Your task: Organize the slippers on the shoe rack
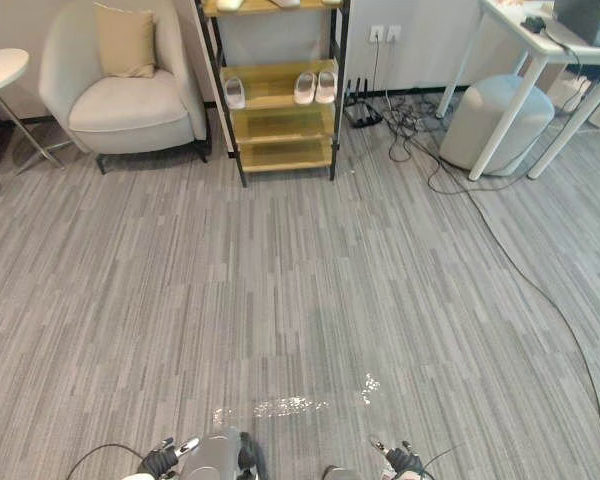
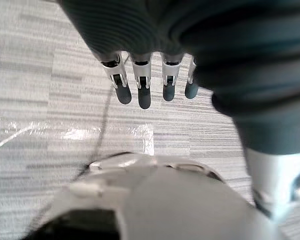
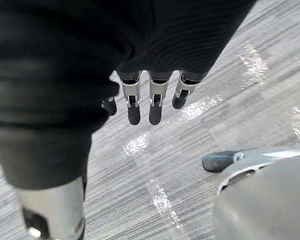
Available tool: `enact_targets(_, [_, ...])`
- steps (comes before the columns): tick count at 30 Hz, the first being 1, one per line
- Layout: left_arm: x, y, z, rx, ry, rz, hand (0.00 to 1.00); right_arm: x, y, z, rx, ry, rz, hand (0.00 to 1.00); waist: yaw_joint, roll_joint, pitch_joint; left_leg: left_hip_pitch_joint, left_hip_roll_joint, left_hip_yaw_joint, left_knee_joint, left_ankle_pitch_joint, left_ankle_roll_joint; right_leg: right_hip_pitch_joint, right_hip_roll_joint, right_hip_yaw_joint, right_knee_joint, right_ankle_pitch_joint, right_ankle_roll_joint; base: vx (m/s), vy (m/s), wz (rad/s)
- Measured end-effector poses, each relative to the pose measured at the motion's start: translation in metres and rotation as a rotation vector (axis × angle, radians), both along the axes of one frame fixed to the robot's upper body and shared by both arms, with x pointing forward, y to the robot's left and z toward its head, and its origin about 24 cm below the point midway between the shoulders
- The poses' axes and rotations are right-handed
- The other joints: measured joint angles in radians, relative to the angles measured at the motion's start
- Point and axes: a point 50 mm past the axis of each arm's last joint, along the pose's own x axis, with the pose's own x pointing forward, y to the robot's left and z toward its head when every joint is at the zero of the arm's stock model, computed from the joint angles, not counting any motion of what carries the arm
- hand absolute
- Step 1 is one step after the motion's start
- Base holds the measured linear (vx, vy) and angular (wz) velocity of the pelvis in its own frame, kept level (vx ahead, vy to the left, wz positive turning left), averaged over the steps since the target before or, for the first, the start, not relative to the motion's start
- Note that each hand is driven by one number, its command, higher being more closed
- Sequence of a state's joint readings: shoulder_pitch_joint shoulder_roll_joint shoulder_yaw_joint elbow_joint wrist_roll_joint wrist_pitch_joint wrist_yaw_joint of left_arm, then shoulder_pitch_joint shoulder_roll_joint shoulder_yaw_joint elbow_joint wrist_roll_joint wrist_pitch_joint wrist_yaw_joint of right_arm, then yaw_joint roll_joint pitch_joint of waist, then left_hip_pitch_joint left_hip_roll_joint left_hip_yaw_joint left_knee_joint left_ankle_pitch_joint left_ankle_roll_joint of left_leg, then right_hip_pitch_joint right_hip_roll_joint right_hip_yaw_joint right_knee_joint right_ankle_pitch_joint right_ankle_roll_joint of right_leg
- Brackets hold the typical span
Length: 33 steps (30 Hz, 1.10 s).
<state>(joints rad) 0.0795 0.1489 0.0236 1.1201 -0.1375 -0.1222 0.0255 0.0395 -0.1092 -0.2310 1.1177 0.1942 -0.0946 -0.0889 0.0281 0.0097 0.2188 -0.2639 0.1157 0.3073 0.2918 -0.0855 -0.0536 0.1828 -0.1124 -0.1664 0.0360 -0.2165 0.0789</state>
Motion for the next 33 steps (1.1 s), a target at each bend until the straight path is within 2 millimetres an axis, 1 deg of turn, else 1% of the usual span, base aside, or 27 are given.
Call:
enact_targets(1, [-0.001,0.006,0.001,0.015,0.002,-0.002,0.00,-0.001,0.005,-0.001,0.011,0.003,0.009,0.00,0.013,-0.024,-0.009,0.002,-0.020,0.015,0.034,-0.008,0.044,0.012,-0.026,0.017,0.003,-0.019,0.013,0.37,0.299,-0.44])
enact_targets(2, [0.000,0.009,0.002,0.025,0.001,-0.005,0.00,-0.001,0.008,-0.002,0.020,0.005,0.009,0.00,0.013,-0.040,-0.015,-0.003,-0.030,0.020,0.048,-0.030,0.045,0.010,-0.041,0.019,0.016,-0.024,0.014,0.38,0.233,-0.35])
enact_targets(3, [0.003,0.013,0.003,0.036,-0.001,-0.013,0.00,0.004,0.015,-0.002,0.033,-0.008,0.018,0.00,0.017,-0.057,-0.019,-0.007,-0.035,0.039,0.065,-0.068,0.052,-0.046,-0.063,0.025,0.133,-0.036,0.035,0.32,0.169,-0.24])
enact_targets(4, [0.005,0.013,0.003,0.037,-0.004,-0.018,0.00,0.007,0.017,-0.001,0.037,-0.015,0.023,0.00,0.021,-0.057,-0.019,0.004,-0.034,0.045,0.062,-0.080,0.053,-0.099,-0.070,0.034,0.240,-0.037,0.042,0.40,0.219,-0.29])
enact_targets(5, [0.005,0.013,0.003,0.040,0.000,-0.026,0.00,0.009,0.020,-0.002,0.042,-0.017,0.032,0.00,0.020,-0.057,-0.019,0.030,-0.034,0.053,0.057,-0.094,0.054,-0.167,-0.080,0.049,0.412,-0.027,0.075,0.38,0.223,-0.19])
enact_targets(6, [0.004,0.013,0.003,0.041,0.008,-0.029,0.00,0.009,0.022,-0.002,0.052,-0.021,0.028,0.00,0.017,-0.056,-0.018,0.068,-0.036,0.058,0.052,-0.116,0.057,-0.220,-0.088,0.051,0.560,-0.014,0.144,0.51,0.249,-0.18])
enact_targets(7, [0.003,0.012,0.003,0.045,0.013,-0.038,0.00,0.013,0.023,-0.001,0.052,-0.032,0.035,0.00,0.018,-0.051,-0.015,0.155,-0.045,0.066,0.024,-0.130,0.067,-0.282,-0.101,0.009,0.754,-0.022,0.157,0.44,0.182,-0.10])
enact_targets(8, [0.003,0.012,0.003,0.049,0.013,-0.042,0.00,0.014,0.023,-0.001,0.052,-0.033,0.036,0.00,0.017,-0.050,-0.015,0.168,-0.046,0.066,0.015,-0.131,0.067,-0.290,-0.105,-0.004,0.776,-0.028,0.151,0.46,0.162,-0.01])
enact_targets(9, [0.006,0.012,0.003,0.057,0.008,-0.053,0.00,0.017,0.023,0.000,0.052,-0.038,0.041,0.00,0.010,-0.046,-0.012,0.216,-0.052,0.062,-0.021,-0.131,0.067,-0.307,-0.111,-0.067,0.802,-0.052,0.113,0.46,0.096,0.11])
enact_targets(10, [0.013,0.009,0.005,0.055,-0.018,-0.065,0.00,0.022,0.023,0.002,0.050,-0.051,0.051,0.00,0.007,-0.036,-0.008,0.291,-0.049,0.057,-0.079,-0.129,0.064,-0.338,-0.103,-0.173,0.731,-0.095,0.040,0.46,0.074,0.10])
enact_targets(11, [0.015,0.009,0.005,0.054,-0.021,-0.065,0.00,0.022,0.023,0.002,0.050,-0.052,0.052,0.00,0.007,-0.033,-0.007,0.300,-0.048,0.055,-0.084,-0.128,0.064,-0.342,-0.100,-0.184,0.711,-0.099,0.031,0.51,0.042,0.10])
enact_targets(13, [0.026,0.001,0.007,0.037,-0.053,-0.070,0.00,0.032,0.017,0.006,0.028,-0.085,0.058,0.00,-0.010,-0.008,0.008,0.343,-0.024,0.034,-0.129,-0.123,0.055,-0.408,-0.054,-0.224,0.493,-0.083,-0.019,0.38,-0.057,0.27])
enact_targets(14, [0.029,-0.002,0.008,0.029,-0.062,-0.072,0.00,0.037,0.013,0.008,0.018,-0.095,0.061,0.00,-0.018,0.002,0.015,0.354,-0.015,0.029,-0.140,-0.122,0.052,-0.433,-0.041,-0.218,0.421,-0.049,-0.026,0.44,-0.139,0.42])
enact_targets(15, [0.033,-0.010,0.008,0.011,-0.073,-0.074,0.00,0.041,0.009,0.011,0.004,-0.109,0.061,0.00,-0.027,0.012,0.023,0.379,-0.003,0.017,-0.163,-0.115,0.039,-0.461,-0.026,-0.197,0.262,0.060,-0.028,0.37,-0.136,0.36])
enact_targets(16, [0.034,-0.010,0.008,0.010,-0.076,-0.073,0.00,0.041,0.009,0.011,0.003,-0.111,0.059,0.00,-0.030,0.008,0.024,0.394,-0.004,0.012,-0.173,-0.111,0.029,-0.463,-0.025,-0.191,0.198,0.111,-0.026,0.39,-0.155,0.48])
enact_targets(17, [0.034,-0.009,0.008,0.012,-0.080,-0.072,0.00,0.038,0.008,0.010,0.002,-0.106,0.055,0.00,-0.032,-0.002,0.025,0.427,-0.011,0.006,-0.184,-0.123,-0.007,-0.463,-0.031,-0.160,0.133,0.194,-0.021,0.35,-0.193,0.45])
enact_targets(18, [0.033,-0.009,0.008,0.014,-0.080,-0.071,0.00,0.033,0.008,0.009,0.005,-0.093,0.054,0.00,-0.031,-0.021,0.022,0.456,-0.016,-0.007,-0.184,-0.149,-0.047,-0.460,-0.038,-0.128,0.139,0.234,-0.033,0.45,-0.295,0.55])
enact_targets(19, [0.033,-0.009,0.008,0.013,-0.076,-0.063,0.00,0.033,0.005,0.009,0.000,-0.095,0.047,0.00,-0.039,-0.021,0.025,0.489,-0.004,-0.022,-0.184,-0.178,-0.080,-0.470,-0.036,-0.113,0.215,0.279,-0.077,0.44,-0.307,0.35])
enact_targets(21, [0.030,-0.020,0.005,-0.019,-0.068,-0.056,0.00,0.035,-0.003,0.012,-0.023,-0.105,0.047,0.00,-0.038,0.028,0.013,0.459,0.065,-0.044,-0.086,-0.184,-0.089,-0.493,-0.006,-0.144,0.314,0.160,-0.087,0.45,-0.331,0.18])
enact_targets(22, [0.032,-0.025,0.005,-0.030,-0.073,-0.057,0.00,0.035,-0.003,0.012,-0.022,-0.106,0.044,0.00,-0.040,0.045,0.013,0.411,0.099,-0.059,0.019,-0.185,-0.092,-0.479,0.012,-0.155,0.311,0.142,-0.094,0.55,-0.418,0.17])
enact_targets(24, [0.035,-0.034,0.004,-0.063,-0.082,-0.036,0.00,0.032,-0.009,0.012,-0.036,-0.092,0.043,0.00,-0.034,0.079,0.026,0.285,0.190,-0.104,0.375,-0.155,-0.137,-0.378,0.074,-0.167,0.254,0.117,-0.116,0.45,-0.306,0.01])
enact_targets(26, [0.038,-0.037,0.005,-0.071,-0.094,-0.033,0.00,0.023,-0.008,0.008,-0.034,-0.059,0.038,0.00,-0.032,0.081,0.033,0.220,0.217,-0.105,0.601,-0.174,-0.150,-0.240,0.111,-0.169,0.172,0.110,-0.132,0.43,-0.190,-0.08])
enact_targets(27, [0.039,-0.035,0.006,-0.067,-0.100,-0.033,0.00,0.019,-0.007,0.007,-0.031,-0.050,0.035,0.00,-0.031,0.076,0.031,0.189,0.212,-0.084,0.636,-0.183,-0.133,-0.187,0.114,-0.169,0.136,0.107,-0.134,0.38,-0.124,-0.10])
enact_targets(29, [0.043,-0.034,0.008,-0.065,-0.121,-0.027,0.00,0.019,-0.006,0.007,-0.027,-0.048,0.033,0.00,-0.023,0.068,0.029,0.103,0.186,-0.033,0.588,-0.198,-0.105,-0.133,0.113,-0.156,0.085,0.104,-0.133,0.36,-0.069,-0.20])
enact_targets(31, [0.048,-0.034,0.011,-0.070,-0.154,-0.016,0.00,0.025,-0.002,0.008,-0.021,-0.062,0.034,0.00,-0.015,0.062,0.033,0.032,0.124,-0.002,0.357,-0.195,-0.082,-0.104,0.096,-0.140,0.049,0.102,-0.121,0.31,0.020,-0.22])
enact_targets(32, [0.050,-0.033,0.012,-0.068,-0.163,-0.017,0.00,0.027,-0.002,0.008,-0.020,-0.068,0.033,0.00,-0.014,0.055,0.038,0.021,0.081,-0.002,0.209,-0.166,-0.067,-0.085,0.082,-0.134,0.038,0.096,-0.108,0.32,0.102,-0.20])
enact_targets(33, [0.051,-0.033,0.012,-0.067,-0.167,-0.017,0.00,0.029,-0.002,0.009,-0.021,-0.072,0.034,0.00,-0.010,0.049,0.041,0.024,0.030,-0.009,-0.003,-0.084,-0.058,-0.057,0.065,-0.122,0.022,0.084,-0.085,0.41,0.158,-0.20])
